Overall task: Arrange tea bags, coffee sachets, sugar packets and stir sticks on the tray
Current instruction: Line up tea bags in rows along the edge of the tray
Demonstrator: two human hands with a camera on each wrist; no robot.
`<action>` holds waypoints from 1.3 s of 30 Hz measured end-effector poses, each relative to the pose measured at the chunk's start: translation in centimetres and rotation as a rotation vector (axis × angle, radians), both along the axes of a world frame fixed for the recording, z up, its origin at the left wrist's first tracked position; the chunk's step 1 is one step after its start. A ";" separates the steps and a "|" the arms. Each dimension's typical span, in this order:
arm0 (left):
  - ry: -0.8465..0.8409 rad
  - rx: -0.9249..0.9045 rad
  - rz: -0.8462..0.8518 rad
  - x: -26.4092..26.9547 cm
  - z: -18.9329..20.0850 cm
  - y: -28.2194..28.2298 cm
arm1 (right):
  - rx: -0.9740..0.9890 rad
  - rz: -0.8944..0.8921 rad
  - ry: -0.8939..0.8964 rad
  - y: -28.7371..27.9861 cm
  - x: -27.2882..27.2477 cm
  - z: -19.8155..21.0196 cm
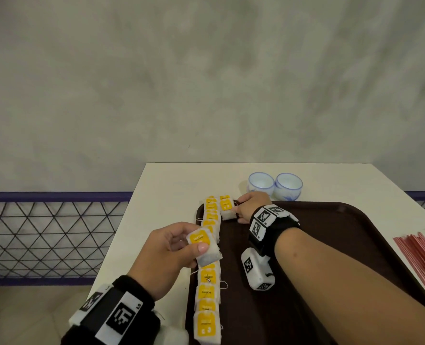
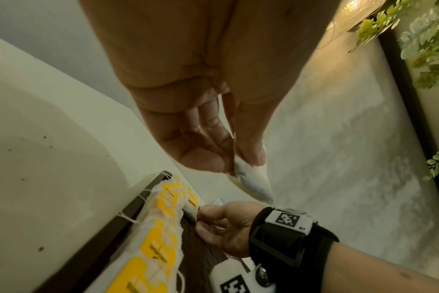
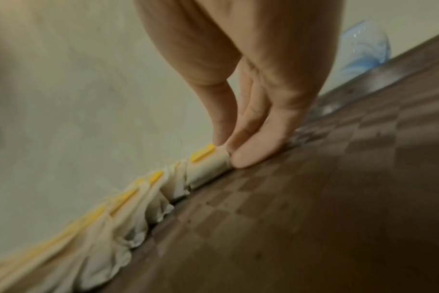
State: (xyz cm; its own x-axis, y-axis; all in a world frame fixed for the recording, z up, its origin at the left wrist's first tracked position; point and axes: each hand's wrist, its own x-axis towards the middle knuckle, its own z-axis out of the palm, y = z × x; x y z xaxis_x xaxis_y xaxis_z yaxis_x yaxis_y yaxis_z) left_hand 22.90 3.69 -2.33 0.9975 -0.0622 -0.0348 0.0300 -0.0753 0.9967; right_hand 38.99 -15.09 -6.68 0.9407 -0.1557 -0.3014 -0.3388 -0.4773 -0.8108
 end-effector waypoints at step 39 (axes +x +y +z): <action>0.022 0.730 -0.060 -11.4 -0.5 4.3 | -0.085 0.178 0.007 -0.8 -3.6 3.4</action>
State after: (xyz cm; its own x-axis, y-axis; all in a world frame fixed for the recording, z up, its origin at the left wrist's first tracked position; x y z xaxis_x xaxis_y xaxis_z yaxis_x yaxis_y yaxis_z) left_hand 11.48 8.01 -2.80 0.9917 -0.0699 -0.1076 0.0242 -0.7219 0.6916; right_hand 35.36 -15.92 -3.27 0.9536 -0.0124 -0.3008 -0.2484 -0.5968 -0.7629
